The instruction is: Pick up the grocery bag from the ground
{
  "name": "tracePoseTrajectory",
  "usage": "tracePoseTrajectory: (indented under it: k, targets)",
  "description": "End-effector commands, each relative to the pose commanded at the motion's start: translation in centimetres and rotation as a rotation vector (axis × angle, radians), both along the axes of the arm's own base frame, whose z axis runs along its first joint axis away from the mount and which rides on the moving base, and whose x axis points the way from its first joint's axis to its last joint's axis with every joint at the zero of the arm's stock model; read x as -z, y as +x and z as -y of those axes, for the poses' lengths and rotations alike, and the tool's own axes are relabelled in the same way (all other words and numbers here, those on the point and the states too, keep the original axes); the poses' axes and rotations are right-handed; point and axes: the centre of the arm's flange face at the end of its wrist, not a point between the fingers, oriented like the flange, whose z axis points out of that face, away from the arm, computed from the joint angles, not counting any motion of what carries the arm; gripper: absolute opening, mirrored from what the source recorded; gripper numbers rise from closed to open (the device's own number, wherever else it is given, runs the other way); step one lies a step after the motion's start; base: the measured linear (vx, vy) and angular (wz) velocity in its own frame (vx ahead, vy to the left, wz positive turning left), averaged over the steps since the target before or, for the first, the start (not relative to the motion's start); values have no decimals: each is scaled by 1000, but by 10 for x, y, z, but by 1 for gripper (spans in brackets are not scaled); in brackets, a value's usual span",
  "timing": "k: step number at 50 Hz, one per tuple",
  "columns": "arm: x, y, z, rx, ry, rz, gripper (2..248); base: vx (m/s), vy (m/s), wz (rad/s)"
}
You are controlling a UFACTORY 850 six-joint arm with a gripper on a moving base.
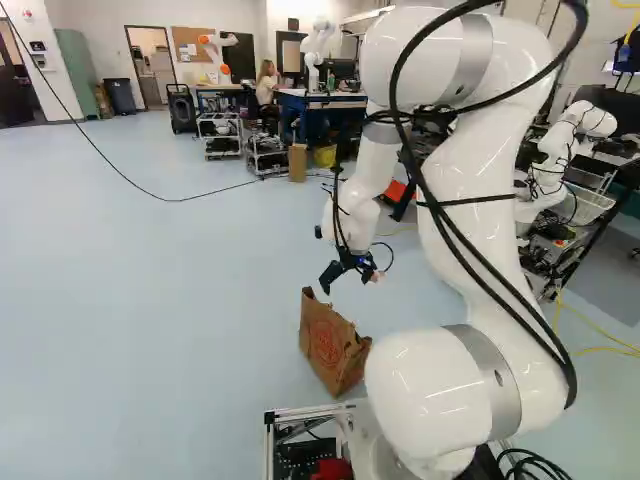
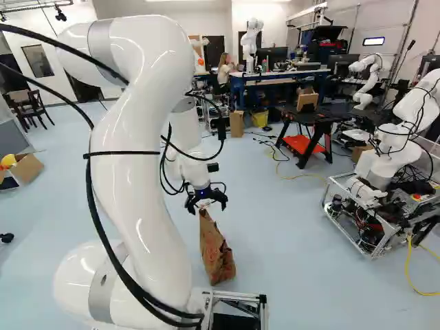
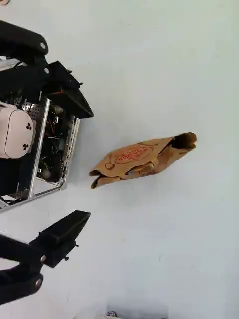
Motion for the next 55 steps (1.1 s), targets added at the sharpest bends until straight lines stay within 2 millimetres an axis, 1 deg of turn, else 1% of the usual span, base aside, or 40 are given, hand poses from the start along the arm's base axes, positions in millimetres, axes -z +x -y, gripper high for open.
tracePoseTrajectory:
  k: [35, 55]
  targets:
    - [51, 19, -1, -5, 8, -34, 247, 0, 0, 0]
    - [80, 28, -2, -62, 10, -41, 247, 0, 0, 0]
